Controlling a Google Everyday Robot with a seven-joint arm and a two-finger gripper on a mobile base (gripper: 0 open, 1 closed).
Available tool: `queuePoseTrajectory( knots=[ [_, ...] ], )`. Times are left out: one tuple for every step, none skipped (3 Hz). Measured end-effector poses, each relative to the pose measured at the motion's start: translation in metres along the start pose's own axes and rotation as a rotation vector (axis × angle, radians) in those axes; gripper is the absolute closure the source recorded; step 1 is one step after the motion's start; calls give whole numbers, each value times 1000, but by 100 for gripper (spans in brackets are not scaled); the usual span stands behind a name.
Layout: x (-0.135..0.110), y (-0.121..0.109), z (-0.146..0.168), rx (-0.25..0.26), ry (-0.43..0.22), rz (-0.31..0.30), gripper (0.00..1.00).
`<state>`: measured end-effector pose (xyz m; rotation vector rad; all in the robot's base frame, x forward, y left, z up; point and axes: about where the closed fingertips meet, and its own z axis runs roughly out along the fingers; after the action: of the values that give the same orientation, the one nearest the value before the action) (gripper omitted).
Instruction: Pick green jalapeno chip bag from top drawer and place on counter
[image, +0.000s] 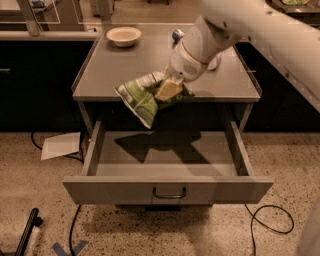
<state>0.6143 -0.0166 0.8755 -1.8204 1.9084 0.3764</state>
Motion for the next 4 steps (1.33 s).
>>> queuePoseTrajectory(
  knots=[
    [-25,-45,-9,34,7,10,100],
    [-42,-87,-14,134,-11,97,100],
    [-51,-132,-14,311,-34,229,100],
    [-46,-170,-9,445,-32,361,100]
  ],
)
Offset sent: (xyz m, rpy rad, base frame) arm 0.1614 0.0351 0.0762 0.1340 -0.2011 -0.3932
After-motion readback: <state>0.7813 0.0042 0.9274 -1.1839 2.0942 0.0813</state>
